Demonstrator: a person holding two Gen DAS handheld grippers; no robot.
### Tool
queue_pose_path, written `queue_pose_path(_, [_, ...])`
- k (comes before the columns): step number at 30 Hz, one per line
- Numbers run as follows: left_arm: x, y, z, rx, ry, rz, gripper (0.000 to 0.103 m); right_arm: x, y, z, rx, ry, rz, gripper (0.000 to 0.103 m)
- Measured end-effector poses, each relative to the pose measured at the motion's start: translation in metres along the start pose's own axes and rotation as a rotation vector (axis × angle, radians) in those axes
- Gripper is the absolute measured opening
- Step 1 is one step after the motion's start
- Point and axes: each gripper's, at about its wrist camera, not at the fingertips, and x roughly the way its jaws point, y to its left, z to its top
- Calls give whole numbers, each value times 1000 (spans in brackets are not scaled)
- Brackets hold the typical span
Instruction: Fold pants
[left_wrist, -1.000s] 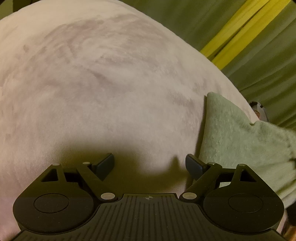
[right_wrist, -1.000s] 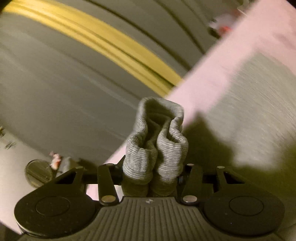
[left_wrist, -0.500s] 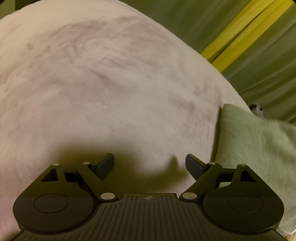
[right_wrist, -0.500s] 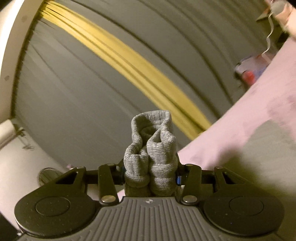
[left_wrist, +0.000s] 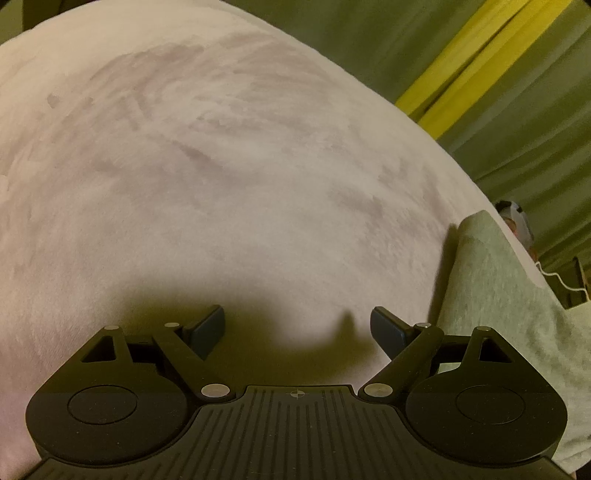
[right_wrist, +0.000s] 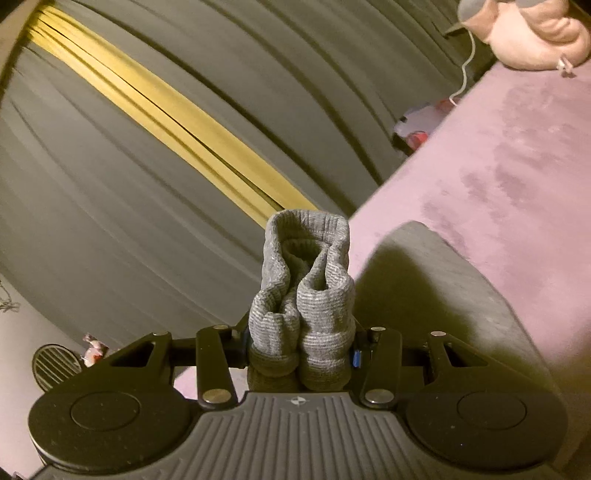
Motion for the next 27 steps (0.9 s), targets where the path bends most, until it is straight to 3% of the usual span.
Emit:
queue_pose_path(7, [3,-7,-1,40,4,11,90,-3,-13,-9,-34,54,-79,47])
queue_pose_path(8, [3,-7,-2,44,5,14,90,1,-15,-8,-52,58,-109,52])
queue_pose_path(9, [3,-7,-2,49,6,17,90,-1,-12,-9,-83,50,-162,58])
queue_pose_path(12, [4,-10,-3,66,7,28,90,-3,2,-11,-267,-25,-384,60])
queue_pose_path(14, [4,-11,-5,78,8,34,90,-9,9,-10,-319,-63,-381,60])
queue_pose_path(18, [5,-15,-7,101,9,49,90,-13,22,-14,-346,-68,-286,60])
queue_pose_path(24, [4,-18,-9,126,1,64,90,21,36,-44,-473,70,-240,60])
queue_pose_path(27, [2,-20,-11,143,-10,62,90,40,32,-60,-564,158,-314,58])
